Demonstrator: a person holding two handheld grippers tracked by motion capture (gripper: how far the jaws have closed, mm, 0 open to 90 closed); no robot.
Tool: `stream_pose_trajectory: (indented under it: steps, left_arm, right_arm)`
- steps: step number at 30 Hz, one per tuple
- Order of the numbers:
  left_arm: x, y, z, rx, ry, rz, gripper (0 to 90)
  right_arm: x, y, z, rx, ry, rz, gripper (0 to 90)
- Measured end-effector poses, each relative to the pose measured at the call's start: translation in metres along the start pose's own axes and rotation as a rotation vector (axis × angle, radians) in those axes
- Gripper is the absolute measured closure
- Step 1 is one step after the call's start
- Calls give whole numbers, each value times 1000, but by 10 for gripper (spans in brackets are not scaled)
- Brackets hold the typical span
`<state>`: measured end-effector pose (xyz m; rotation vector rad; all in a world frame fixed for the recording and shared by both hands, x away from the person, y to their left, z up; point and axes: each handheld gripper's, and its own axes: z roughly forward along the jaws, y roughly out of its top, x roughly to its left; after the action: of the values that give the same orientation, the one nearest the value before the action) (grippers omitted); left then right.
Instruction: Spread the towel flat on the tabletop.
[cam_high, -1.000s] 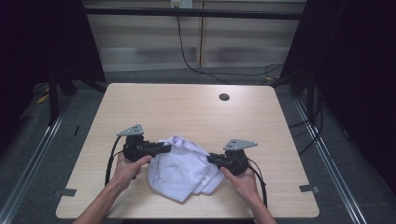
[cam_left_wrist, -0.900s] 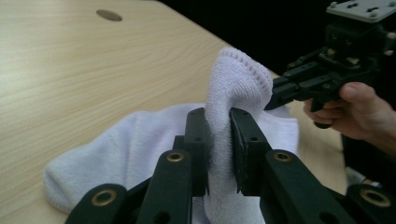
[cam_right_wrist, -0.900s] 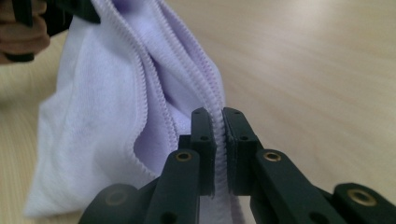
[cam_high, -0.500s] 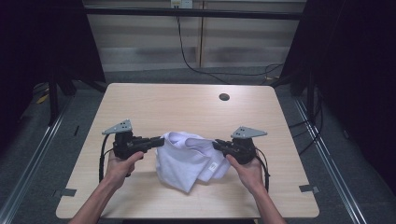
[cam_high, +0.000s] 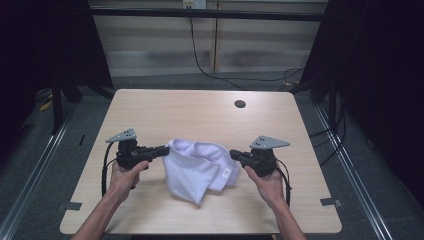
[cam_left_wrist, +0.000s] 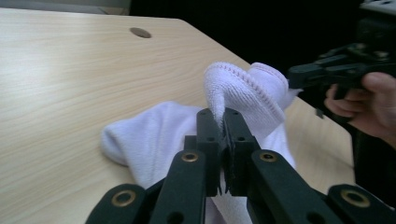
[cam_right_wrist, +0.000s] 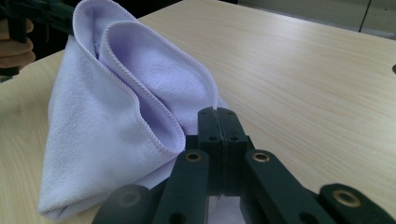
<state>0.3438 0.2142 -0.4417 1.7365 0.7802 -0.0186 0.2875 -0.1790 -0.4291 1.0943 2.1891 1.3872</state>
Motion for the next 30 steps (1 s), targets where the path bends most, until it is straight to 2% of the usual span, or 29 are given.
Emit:
stream_pose_trajectory:
  steps: [2, 3, 5, 7, 11, 12, 16, 17, 19, 20, 21, 22, 25, 27, 28, 30]
  left_arm:
    - [2, 1, -3, -12, 4, -13, 871]
    - [8, 4, -10, -28, 21, -22, 872]
    - [10, 6, -13, -42, 27, -29, 872]
    - [13, 16, -25, -75, 52, -29, 872]
    - [19, 30, -39, -114, 90, -36, 873]
    - [23, 39, -48, -134, 111, -37, 873]
    - [26, 50, -60, -166, 146, -35, 874]
    - [29, 58, -69, -193, 172, -45, 875]
    - [31, 63, -74, -212, 186, -50, 874]
    - [34, 69, -80, -217, 216, -47, 875]
    - [35, 73, -83, -229, 227, -54, 875]
    - [41, 85, -91, -247, 251, -53, 875]
    - [45, 107, -102, -286, 289, -57, 875]
    - [44, 121, -109, -328, 292, -54, 875]
    - [44, 121, -109, -328, 292, -54, 875]
    - [35, 132, -117, -361, 292, -12, 875]
  right_arm:
    - [1, 2, -1, -7, 0, 10, 900]
    - [-11, 7, -4, -12, -37, 58, 900]
    - [-24, 12, -9, -33, -51, 82, 900]
    - [-36, 20, -16, -52, -84, 97, 900]
    - [-54, 40, -32, -78, -143, 100, 900]
    - [-58, 46, -36, -93, -152, 100, 900]
    - [-72, 70, -56, -141, -209, 98, 900]
    - [-76, 76, -60, -153, -220, 103, 900]
    - [-80, 82, -65, -166, -237, 105, 900]
    - [-84, 89, -71, -178, -255, 109, 900]
    - [-91, 100, -79, -200, -278, 113, 900]
    - [-93, 104, -82, -208, -284, 112, 900]
    - [-100, 122, -89, -227, -310, 116, 900]
    - [-103, 133, -93, -252, -317, 110, 900]
    - [-103, 133, -93, -252, -317, 110, 900]
    - [-100, 145, -101, -300, -320, 103, 900]
